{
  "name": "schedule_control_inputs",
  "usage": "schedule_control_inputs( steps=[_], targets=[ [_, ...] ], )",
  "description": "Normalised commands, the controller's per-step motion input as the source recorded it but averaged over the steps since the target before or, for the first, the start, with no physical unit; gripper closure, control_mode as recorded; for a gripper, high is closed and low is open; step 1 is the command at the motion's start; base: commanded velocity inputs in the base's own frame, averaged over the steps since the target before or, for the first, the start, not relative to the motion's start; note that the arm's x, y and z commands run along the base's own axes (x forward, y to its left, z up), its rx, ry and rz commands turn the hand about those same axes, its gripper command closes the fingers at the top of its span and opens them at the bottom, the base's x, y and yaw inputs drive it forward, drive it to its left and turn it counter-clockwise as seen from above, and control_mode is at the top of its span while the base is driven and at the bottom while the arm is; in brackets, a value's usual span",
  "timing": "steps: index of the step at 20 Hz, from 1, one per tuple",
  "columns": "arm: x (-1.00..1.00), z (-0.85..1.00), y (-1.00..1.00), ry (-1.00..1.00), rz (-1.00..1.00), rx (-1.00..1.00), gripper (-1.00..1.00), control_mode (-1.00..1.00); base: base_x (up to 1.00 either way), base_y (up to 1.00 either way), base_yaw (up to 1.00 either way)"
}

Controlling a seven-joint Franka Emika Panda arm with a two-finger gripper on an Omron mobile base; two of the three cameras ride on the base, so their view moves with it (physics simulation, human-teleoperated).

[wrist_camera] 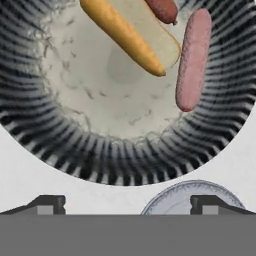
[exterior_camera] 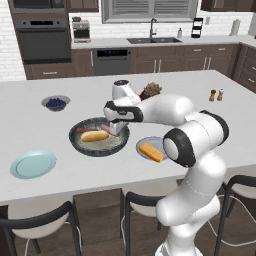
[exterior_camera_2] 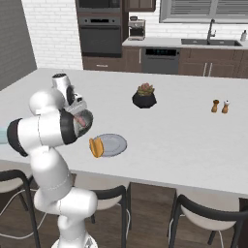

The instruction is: Place one bun and one sausage from the bowl on each plate.

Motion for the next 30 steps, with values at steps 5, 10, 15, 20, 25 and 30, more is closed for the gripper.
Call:
schedule_control_inputs(
  steps=[5, 10, 15, 20, 25, 30],
  targets=[
    [0.48, -0.45, 0.14, 0.0, 0.03, -0.09, -1.0, -1.0, 0.0, 0.0, 0.0],
    [0.64, -0.17, 0.0, 0.0, 0.0, -0.02, -1.0, -1.0, 0.0, 0.0, 0.0],
    [0.5, -0.21, 0.0, 0.0, -0.01, -0.03, -1.0, -1.0, 0.0, 0.0, 0.0],
    [0.21, -0.37, 0.0, 0.0, 0.0, -0.04, -1.0, -1.0, 0.0, 0.0, 0.0],
    [0.1, -0.16, 0.0, 0.0, 0.0, -0.03, -1.0, -1.0, 0.0, 0.0, 0.0],
    [0.02, -0.22, 0.0, 0.0, 0.0, -0.03, -1.0, -1.0, 0.0, 0.0, 0.0]
  ],
)
